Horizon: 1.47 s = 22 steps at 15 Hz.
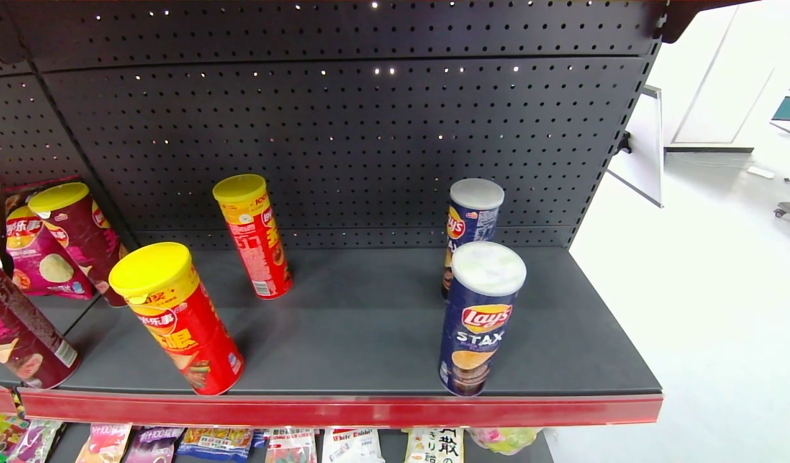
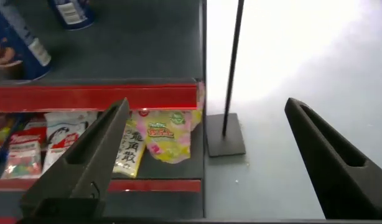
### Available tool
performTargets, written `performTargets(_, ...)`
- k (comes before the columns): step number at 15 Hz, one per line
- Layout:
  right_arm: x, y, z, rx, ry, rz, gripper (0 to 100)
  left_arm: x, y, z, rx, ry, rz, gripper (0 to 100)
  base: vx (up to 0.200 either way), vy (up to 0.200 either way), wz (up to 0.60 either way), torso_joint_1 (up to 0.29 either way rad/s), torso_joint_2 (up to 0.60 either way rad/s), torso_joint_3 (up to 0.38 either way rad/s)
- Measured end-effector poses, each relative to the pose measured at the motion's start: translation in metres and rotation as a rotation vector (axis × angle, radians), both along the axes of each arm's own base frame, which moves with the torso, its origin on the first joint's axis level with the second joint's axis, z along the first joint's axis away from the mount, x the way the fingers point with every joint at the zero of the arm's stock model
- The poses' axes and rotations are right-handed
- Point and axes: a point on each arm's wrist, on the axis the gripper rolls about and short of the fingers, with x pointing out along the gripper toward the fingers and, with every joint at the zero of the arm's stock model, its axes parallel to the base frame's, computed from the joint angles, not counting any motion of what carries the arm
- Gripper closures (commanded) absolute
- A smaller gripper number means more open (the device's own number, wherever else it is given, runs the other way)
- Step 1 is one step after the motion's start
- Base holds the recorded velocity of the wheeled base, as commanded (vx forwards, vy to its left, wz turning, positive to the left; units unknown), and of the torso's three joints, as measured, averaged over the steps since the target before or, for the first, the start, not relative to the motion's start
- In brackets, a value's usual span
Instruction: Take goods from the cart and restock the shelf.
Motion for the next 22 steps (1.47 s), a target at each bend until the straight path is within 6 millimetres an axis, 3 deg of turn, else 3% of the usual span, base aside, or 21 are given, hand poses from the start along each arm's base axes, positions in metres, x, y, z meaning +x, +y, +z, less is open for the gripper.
performTargets(4, -0.0014, 0.0025, -0.0009, -0.018, -0.019, -0.005, 0, 0.0, 0.0, 0.0, 0.0, 0.0, 0.0, 0, 0.0, 0.0, 0.0, 0.0, 0.0, 0.0)
performTargets(8, -0.0045, 0.0009, -0.0017, -0.015, -0.057, 0.099, 0, 0.0, 0.0, 0.0, 0.001, 0.0, 0.0, 0, 0.0, 0.0, 0.0, 0.0, 0.0, 0.0)
performTargets(18, -0.0092, 0.0003, -0.0029, -0.024, -0.118, 0.057, 0, 0.0, 0.0, 0.0, 0.003, 0.0, 0.001, 0, 0.0, 0.0, 0.0, 0.0, 0.0, 0.0)
performTargets(22, -0.0092, 0.0003, -0.0029, -0.023, -0.118, 0.056, 0, 0.0, 0.0, 0.0, 0.003, 0.0, 0.002, 0, -0.2, 0.0, 0.0, 0.007, 0.0, 0.002)
